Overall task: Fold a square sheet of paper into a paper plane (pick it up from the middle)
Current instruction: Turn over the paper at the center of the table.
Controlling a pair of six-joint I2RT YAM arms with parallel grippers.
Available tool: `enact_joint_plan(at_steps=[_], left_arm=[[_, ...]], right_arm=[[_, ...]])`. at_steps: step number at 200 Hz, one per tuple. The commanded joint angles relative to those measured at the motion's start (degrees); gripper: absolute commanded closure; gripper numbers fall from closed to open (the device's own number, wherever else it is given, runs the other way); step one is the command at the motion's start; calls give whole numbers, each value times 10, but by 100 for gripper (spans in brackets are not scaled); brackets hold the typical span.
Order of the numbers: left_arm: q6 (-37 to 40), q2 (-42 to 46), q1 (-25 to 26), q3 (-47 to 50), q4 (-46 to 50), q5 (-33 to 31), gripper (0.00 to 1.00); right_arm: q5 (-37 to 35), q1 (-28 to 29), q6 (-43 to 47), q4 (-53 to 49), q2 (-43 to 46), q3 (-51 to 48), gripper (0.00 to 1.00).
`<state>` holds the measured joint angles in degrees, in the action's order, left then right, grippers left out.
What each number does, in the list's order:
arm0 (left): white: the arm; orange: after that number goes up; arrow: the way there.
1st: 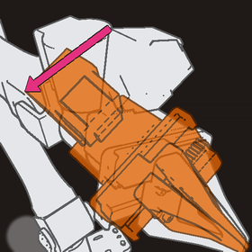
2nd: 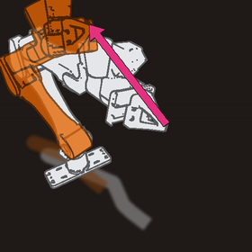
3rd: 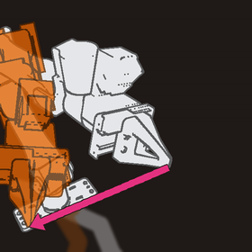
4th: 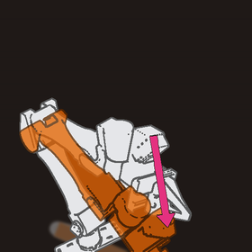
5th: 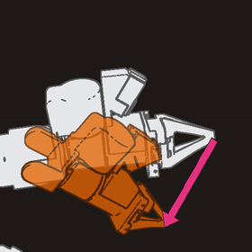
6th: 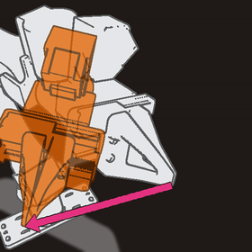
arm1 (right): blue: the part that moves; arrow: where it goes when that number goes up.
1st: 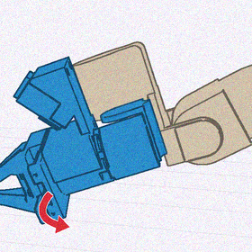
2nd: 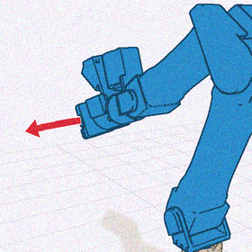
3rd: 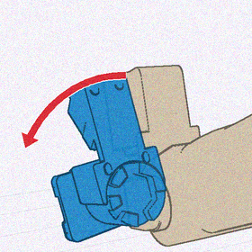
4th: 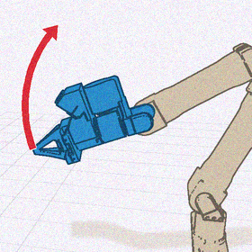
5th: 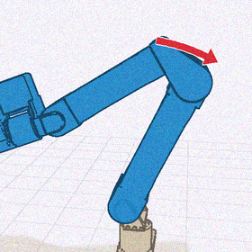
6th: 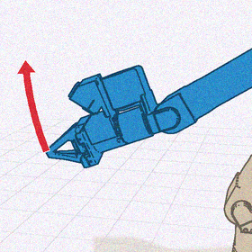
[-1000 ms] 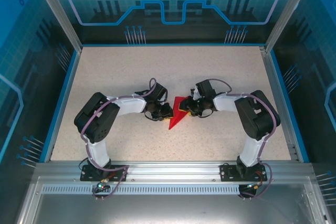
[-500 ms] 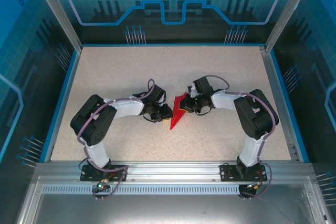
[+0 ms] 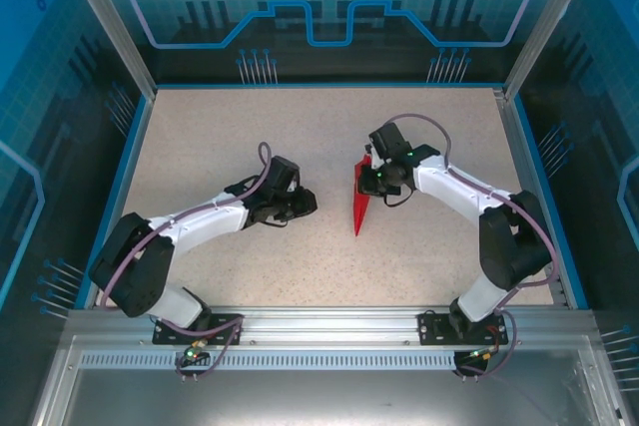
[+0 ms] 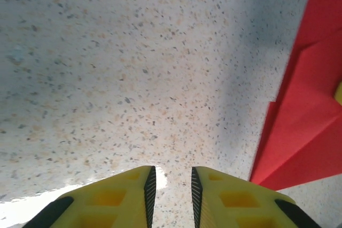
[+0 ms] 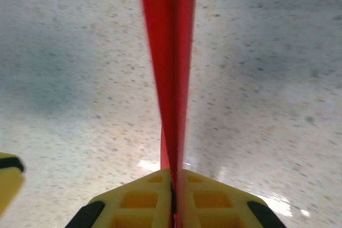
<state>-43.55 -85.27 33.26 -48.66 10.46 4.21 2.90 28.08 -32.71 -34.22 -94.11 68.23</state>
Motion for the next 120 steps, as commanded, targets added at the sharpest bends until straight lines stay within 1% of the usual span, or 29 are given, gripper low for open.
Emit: enact_joint_plan(at_steps=[1, 19, 29, 41, 50, 63, 96, 113, 120], left_arm=[[-6, 22, 0, 16, 23, -46, 72], [-11, 34, 1, 23, 27, -61, 71], [-16, 45, 1, 29, 28, -73, 71], [-25, 60, 1, 39, 31, -93, 71], [-34, 75, 0, 47, 33, -110, 70], [-44, 95, 1, 60, 39, -136, 69], [-64, 144, 0, 81, 71, -192, 67], [-68, 164, -1, 90, 82, -209, 64], [-67, 170, -1, 94, 85, -212, 63]], right_arm=[[-166, 40, 25, -160, -9, 56, 90], [-284, 71, 5, -253, -42, 111, 90], [-337, 86, -11, -303, -67, 141, 90], [-375, 104, -30, -348, -97, 174, 89], [-389, 116, -43, -369, -120, 194, 88], [-387, 130, -54, -380, -152, 216, 87], [-347, 166, -69, -377, -249, 278, 86], [-305, 183, -62, -370, -299, 323, 84], [-287, 191, -57, -370, -319, 344, 82]])
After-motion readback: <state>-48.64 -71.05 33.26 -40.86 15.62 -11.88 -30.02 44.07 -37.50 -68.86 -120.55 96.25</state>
